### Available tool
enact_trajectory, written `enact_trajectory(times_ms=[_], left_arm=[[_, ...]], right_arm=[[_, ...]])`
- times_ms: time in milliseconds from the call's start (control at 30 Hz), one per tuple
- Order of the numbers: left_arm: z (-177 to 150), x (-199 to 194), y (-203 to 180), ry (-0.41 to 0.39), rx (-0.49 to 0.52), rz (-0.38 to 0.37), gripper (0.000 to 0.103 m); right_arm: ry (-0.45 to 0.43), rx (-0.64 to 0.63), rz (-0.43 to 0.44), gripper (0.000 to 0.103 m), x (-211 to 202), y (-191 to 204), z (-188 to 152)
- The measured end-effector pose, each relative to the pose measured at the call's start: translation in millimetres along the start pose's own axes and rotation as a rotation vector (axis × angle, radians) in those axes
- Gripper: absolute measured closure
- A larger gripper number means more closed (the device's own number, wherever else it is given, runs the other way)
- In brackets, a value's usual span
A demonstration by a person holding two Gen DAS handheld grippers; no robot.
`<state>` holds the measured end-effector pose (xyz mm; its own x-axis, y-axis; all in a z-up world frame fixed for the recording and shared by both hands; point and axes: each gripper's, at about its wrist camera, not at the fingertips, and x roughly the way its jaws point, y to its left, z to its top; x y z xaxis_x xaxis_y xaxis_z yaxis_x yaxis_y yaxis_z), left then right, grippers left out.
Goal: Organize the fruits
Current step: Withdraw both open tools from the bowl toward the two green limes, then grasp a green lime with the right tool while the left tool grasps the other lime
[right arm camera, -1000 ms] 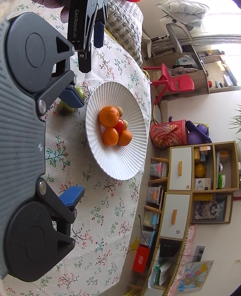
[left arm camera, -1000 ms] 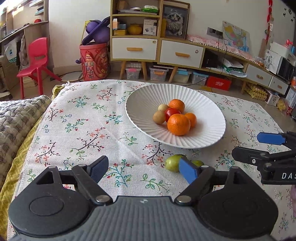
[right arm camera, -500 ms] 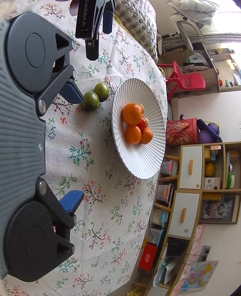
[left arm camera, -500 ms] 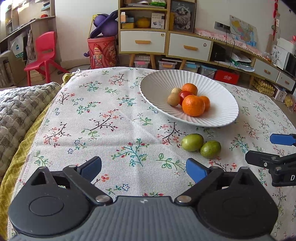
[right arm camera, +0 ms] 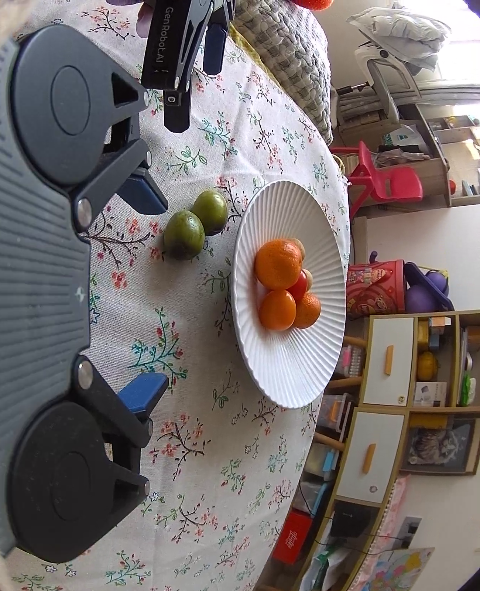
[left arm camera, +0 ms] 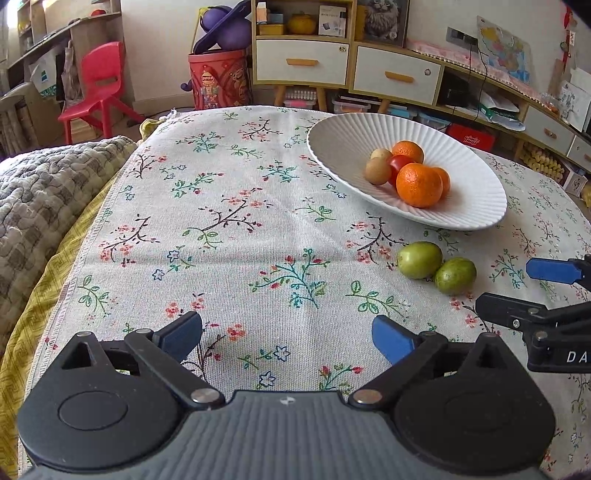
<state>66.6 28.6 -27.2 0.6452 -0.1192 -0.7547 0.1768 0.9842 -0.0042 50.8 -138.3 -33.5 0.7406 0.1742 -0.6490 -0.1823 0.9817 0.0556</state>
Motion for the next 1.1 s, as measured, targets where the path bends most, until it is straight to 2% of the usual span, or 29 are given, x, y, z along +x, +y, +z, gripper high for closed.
enact_trajectory(times_ms=[100,233,367,467,533,567,833,1100], left_arm=[[1.7,1.9,0.7,0.003,-0.003,0.002,0.014],[3.0,4.6,-0.5,0.006,0.006,0.003,0.014],[3.1,7.5,-0.5,0.012,0.007,0.006,0.014],[2.9,8.2,-0.8,0.012,0.009,0.010,0.014],[3.5,8.7,-1.3,0.012,0.009,0.010,0.014],[3.7,8.7,-1.5,0.012,0.008,0.010,0.014],[7.6,11.9,-10.6,0.005,0.016,-0.001,0.014],[14.2,14.4,-32.7,-0.025,0.049,-0.063,0.014]], right_arm=[[-0.009,-0.016,0.021,0.028,4.6,2.8,2.5],[-0.023,-0.038,0.047,0.035,8.6,7.9,5.1],[-0.023,-0.067,0.068,0.049,12.1,13.0,7.5],[-0.020,-0.093,0.072,0.061,12.9,16.1,7.4],[-0.015,-0.106,0.079,0.073,13.4,17.3,7.5],[-0.012,-0.111,0.082,0.077,13.4,17.3,7.5],[-0.007,-0.113,0.051,0.078,10.0,12.1,7.8],[-0.008,-0.076,0.018,0.078,7.3,-4.4,7.3]])
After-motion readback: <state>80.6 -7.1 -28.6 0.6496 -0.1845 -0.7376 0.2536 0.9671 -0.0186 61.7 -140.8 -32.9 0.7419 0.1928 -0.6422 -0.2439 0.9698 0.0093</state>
